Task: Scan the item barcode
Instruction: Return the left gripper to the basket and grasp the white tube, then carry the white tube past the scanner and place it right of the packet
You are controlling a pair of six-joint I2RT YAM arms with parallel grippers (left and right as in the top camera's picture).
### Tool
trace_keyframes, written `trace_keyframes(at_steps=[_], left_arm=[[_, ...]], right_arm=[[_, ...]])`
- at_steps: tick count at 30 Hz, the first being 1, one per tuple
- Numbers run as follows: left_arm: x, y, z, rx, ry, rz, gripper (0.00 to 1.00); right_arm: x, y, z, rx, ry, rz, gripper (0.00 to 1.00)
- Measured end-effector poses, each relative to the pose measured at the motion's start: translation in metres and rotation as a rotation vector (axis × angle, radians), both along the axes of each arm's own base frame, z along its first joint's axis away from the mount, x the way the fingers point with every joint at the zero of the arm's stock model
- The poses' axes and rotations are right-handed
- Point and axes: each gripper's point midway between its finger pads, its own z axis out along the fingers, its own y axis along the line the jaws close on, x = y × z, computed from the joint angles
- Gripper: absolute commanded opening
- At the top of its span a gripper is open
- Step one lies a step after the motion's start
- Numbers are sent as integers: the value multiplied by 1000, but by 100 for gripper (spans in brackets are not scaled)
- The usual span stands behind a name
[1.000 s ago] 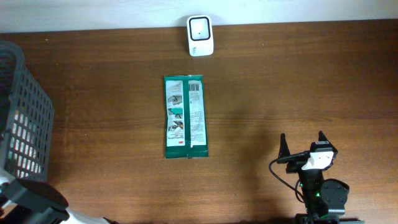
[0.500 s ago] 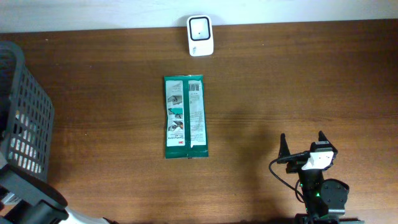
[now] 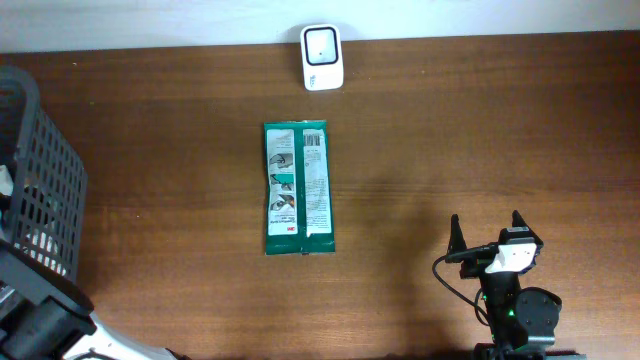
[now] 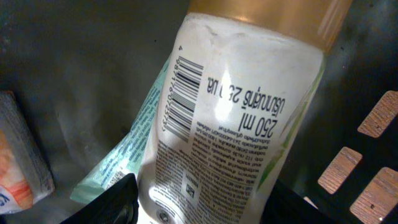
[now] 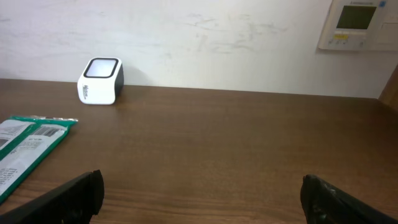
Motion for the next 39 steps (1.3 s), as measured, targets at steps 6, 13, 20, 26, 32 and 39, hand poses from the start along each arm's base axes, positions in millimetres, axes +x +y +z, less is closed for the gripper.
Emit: trace_keyframes(at_steps=[6,13,20,26,32,39], left_arm=[[1,2,-1,8,5,-14,9],[0,4,10,1,27,-16,0],[3,5,26,-24,34,9,0],[23,23,88,61,-95,61,0],[27,32,190,240,-288,106,0],[30,-1,319,422,-540,93,0]], right_arm=[[0,0,0,0,0,0,98],[0,0,0,0,0,0,98],[0,0,0,-1,0,0,98],[0,0,0,0,0,0,98],[0,0,0,-1,0,0,98],[0,0,0,0,0,0,98]])
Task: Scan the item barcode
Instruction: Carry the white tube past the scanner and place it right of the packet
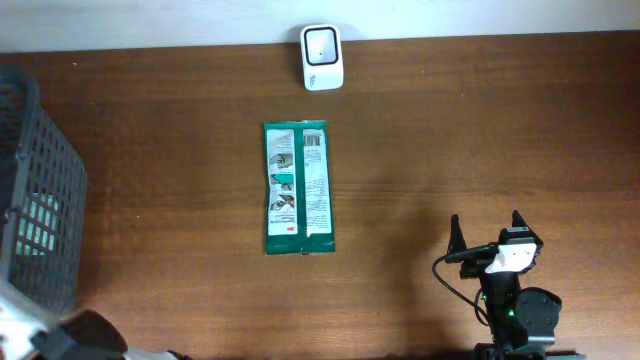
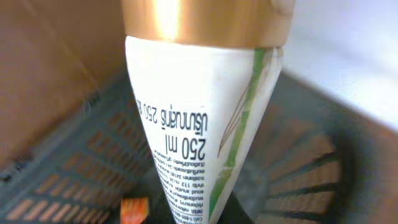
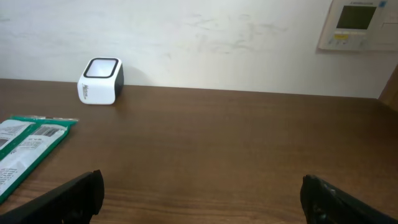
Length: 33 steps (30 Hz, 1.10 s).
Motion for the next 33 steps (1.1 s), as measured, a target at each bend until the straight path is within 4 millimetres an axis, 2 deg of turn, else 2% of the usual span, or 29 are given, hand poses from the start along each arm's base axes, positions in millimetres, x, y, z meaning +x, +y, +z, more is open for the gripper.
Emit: trace_keyframes(at_steps=[1,2,6,9,12,17,22,24,29,33], left_arm=[[2,-9,11,17,-19,-17,0],[7,-28,29,44,-51,-54,0],[19,-104,75,95,-149,-210,0],[20,-151,85,73,-174,-301,0],[24,-204,75,9,-141,-417,0],[36,-271,33,-129,-10,-545,0],[55,-342,-30,-276,180,-634,0],[60,-364,-50,-312,234,-648,0],[80,-438,-126,-400,414,-673,0],[93,-490,-175,-431,488,-691,0]], right_arm=[[0,0,0,0,0,0,98],[0,0,0,0,0,0,99],[0,0,0,0,0,0,98],[0,0,0,0,0,0,98],[0,0,0,0,0,0,98],[0,0,0,0,0,0,98],[0,0,0,0,0,0,98],[0,0,0,0,0,0,98],[0,0,0,0,0,0,98],[0,0,0,0,0,0,98]])
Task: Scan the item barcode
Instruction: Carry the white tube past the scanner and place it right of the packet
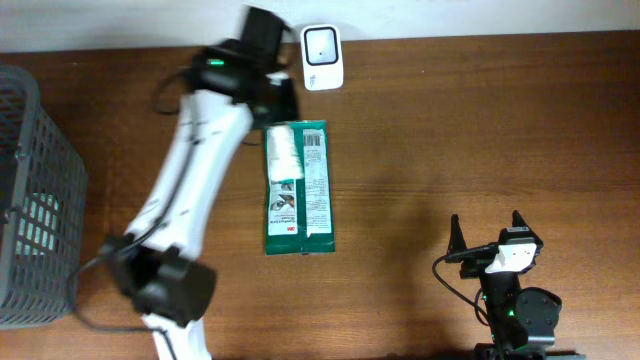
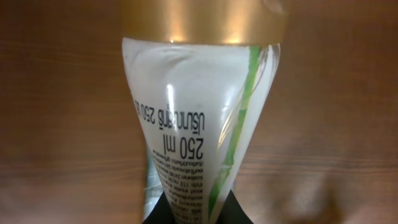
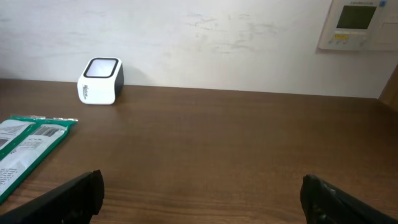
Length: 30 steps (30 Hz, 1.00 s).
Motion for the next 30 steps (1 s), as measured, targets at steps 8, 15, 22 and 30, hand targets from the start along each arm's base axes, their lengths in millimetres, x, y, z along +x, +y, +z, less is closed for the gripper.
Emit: trace_keyframes(at_steps=[8,15,22,30], left_arm=[[-9,-79,-73,-6,108,-17,0],[-20,-118,-138,7,200,40,0],[-29,-125,-181,46,268,40,9],[-25,-129,-187,36,258,46,54]], right_arm=[[0,0,0,0,0,0,98],[0,0,0,0,0,0,98],[0,0,0,0,0,0,98],[0,0,0,0,0,0,98]])
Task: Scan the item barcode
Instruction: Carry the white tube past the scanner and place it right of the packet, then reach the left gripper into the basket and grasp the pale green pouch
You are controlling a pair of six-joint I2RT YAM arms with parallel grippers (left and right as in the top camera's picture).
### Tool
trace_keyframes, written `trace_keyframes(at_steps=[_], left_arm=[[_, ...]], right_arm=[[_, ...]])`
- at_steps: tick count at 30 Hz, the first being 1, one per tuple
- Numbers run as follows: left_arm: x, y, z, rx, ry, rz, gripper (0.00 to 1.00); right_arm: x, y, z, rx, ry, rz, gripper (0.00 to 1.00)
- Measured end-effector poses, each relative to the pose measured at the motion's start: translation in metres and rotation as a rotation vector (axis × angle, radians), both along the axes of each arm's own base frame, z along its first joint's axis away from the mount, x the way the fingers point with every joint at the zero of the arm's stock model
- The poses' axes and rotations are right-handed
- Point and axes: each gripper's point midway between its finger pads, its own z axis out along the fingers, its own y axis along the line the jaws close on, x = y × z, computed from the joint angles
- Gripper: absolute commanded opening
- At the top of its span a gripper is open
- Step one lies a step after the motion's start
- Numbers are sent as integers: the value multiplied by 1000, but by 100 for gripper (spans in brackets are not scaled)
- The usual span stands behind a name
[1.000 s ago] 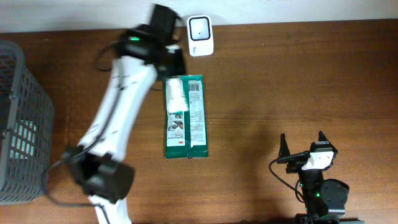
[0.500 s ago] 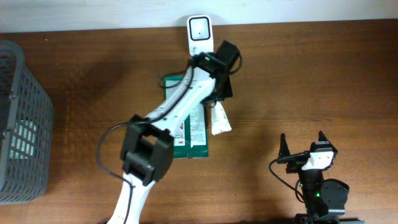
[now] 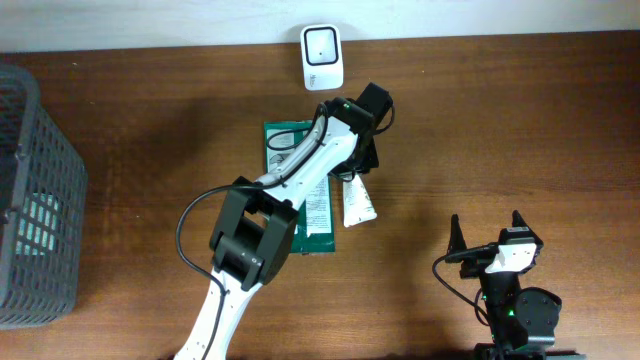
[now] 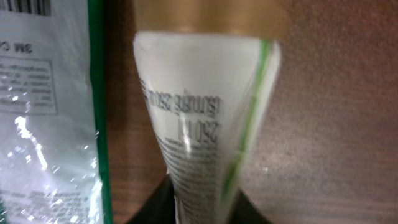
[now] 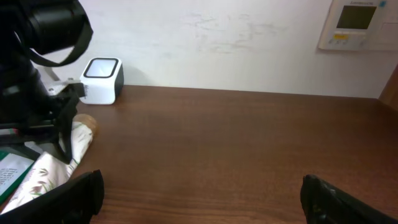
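A white tube with a gold cap and "250 ml" print fills the left wrist view, its cap at the far end. My left gripper is shut on its near end. From overhead the tube hangs low by the right edge of a green packet, in my left gripper. The white scanner stands at the table's back edge. My right gripper stands open near the front right with nothing in it; overhead shows my right gripper far from the tube.
A dark mesh basket stands at the table's left edge. In the right wrist view the scanner sits against the wall, and a wall thermostat hangs at the upper right. The table is brown wood.
My left arm has carried the tube from over the packet's top left corner, near the scanner, to the packet's right edge. The right arm has not moved.
My left gripper was down in the basket with the tube before it. Then it held the tube above the basket. A moment ago the tube was over the packet's top left by the scanner, and now it is beside the packet's right edge.
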Motion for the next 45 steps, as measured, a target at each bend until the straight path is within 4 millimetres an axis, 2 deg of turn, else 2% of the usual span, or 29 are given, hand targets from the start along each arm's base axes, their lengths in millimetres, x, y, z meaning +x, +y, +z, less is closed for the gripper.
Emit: trace_keyframes(at_steps=[2,8,9,13,16,19,21,23,25,28,31,32,33,36,38,39,41,43,44,45], left_arm=[[2,-3,-4,-5,-7,-3,73],[3,-19,-6,-31,-31,-94,82],[1,-21,-6,-33,-30,-114,87],[8,-35,16,-61,-73,-196,98],[20,-45,47,-94,-141,-244,99],[35,-52,92,-132,-235,-286,99],[41,-47,125,-138,-291,-304,100],[47,-27,169,-125,-363,-301,100],[50,7,214,-96,-428,-269,99],[54,87,287,-33,-543,-145,98],[45,184,344,42,-636,33,96],[39,225,364,77,-671,115,96],[32,254,376,100,-692,175,96],[5,330,397,171,-709,336,98],[-12,375,400,213,-692,447,98],[-25,410,399,246,-670,542,98],[-39,438,394,259,-638,627,98],[-59,484,385,278,-594,762,98],[-65,498,382,281,-583,802,98],[-78,523,376,279,-558,878,97]], right_arm=[[0,0,0,-1,0,0,98],[0,0,0,0,0,0,98],[0,0,0,-1,0,0,98],[0,0,0,0,0,0,98],[0,0,0,-1,0,0,98],[0,0,0,-1,0,0,98],[0,0,0,-2,0,0,98],[0,0,0,0,0,0,98],[0,0,0,-1,0,0,98],[0,0,0,-1,0,0,99],[0,0,0,-1,0,0,98],[0,0,0,-1,0,0,98],[0,0,0,0,0,0,98],[0,0,0,0,0,0,98],[0,0,0,0,0,0,98],[0,0,0,0,0,0,98],[0,0,0,-1,0,0,99],[0,0,0,-1,0,0,98],[0,0,0,-1,0,0,98],[0,0,0,0,0,0,98]])
